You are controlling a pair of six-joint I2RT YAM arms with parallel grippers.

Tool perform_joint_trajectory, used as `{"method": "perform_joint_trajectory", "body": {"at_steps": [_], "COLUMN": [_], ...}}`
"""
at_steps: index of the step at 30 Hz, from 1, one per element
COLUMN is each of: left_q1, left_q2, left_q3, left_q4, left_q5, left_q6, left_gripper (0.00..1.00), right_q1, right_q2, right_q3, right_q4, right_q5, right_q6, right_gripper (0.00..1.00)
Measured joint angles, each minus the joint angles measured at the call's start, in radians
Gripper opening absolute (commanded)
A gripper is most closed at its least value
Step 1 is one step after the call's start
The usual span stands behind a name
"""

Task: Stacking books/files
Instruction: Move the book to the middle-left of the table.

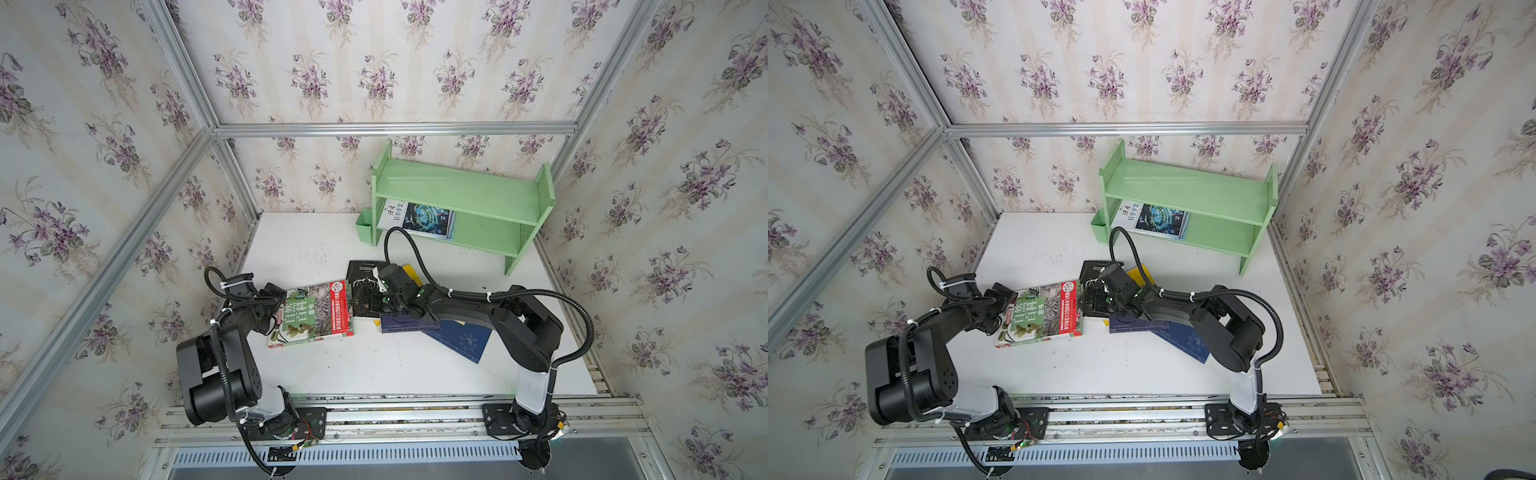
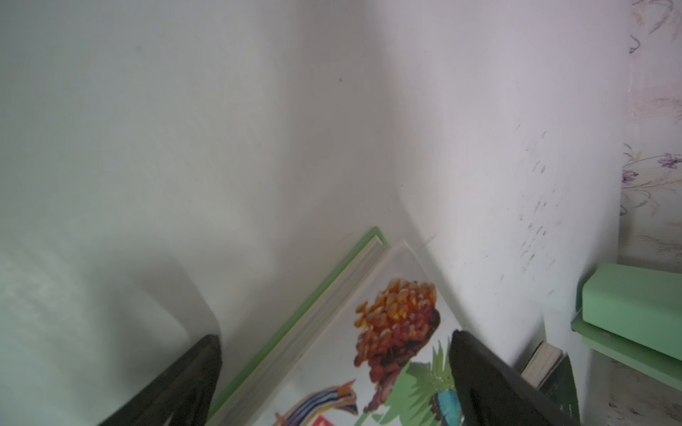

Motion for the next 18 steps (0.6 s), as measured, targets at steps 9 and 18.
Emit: {"method": "perform_joint_trajectory", "body": {"at_steps": [9,18], "left_q1": [-0.018,-0.097], "left_q2": [0.014,0.022], "left_q3": [-0.035,-0.066], "left_q4": [0.123,0.216], "left_q5": [0.039,0.098], "left_q6": [0.0,-0.013], "left_gripper": [0.99,1.0], "right_q1": [0.001,0.005], "right_q2": [0.02,0.1], "right_q3": [0.024,0.033], "right_q4": [-0.04,0.05], "right_q5": [-0.055,-0.211], "right_q6": [0.021,0.075], "right_gripper": [0.99,0.92]}}
